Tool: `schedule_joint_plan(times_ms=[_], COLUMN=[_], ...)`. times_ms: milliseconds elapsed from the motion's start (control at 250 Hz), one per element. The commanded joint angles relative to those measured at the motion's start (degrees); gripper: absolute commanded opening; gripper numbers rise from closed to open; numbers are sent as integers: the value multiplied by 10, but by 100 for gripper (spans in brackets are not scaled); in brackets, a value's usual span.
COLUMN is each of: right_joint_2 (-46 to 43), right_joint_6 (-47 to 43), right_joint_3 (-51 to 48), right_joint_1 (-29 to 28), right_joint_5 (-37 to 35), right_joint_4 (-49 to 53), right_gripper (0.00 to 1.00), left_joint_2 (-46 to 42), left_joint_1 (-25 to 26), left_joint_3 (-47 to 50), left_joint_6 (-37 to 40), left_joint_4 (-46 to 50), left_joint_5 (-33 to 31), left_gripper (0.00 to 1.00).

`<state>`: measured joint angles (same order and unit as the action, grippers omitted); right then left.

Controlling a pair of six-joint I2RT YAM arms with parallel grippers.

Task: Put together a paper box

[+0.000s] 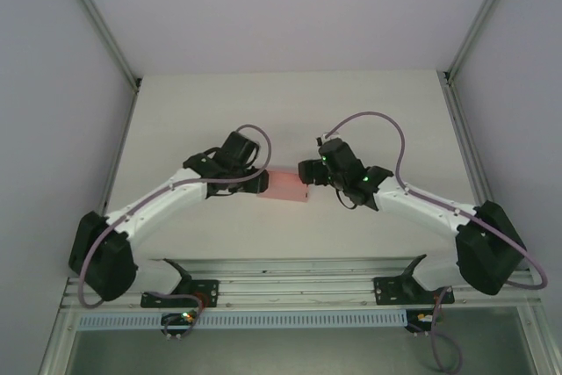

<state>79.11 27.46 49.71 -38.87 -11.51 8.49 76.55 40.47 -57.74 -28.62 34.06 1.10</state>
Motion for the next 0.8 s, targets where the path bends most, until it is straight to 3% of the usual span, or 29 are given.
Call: schedule_joint_plan(times_ms=[0, 72, 196, 308, 547, 795], right_joint_2=[21, 30, 42, 42, 36, 46], right_joint_6=[20, 29, 43, 64, 94, 98], right_joint_3=[0, -3, -15, -40, -90, -97], right_joint_1=[3, 2, 3, 2, 3, 4], right_joint_5=[11, 15, 30, 34, 51, 51], right_joint_4=[18, 18, 17, 11, -15, -16], right_gripper=[80, 79, 74, 67, 64, 63], left_joint_2=[-53, -47, -12, 13, 48, 61], left_joint_1=[-23, -52, -85, -89, -101, -115], left_joint_3=[-14, -13, -20, -17, 4, 46], left_joint_6=[-5, -12, -13, -11, -19, -34], left_joint_4=[-7, -17, -33, -63, -103, -138], left_joint_5=[5, 24, 49, 86, 124, 156], left_gripper=[58, 61, 56, 56, 56, 48])
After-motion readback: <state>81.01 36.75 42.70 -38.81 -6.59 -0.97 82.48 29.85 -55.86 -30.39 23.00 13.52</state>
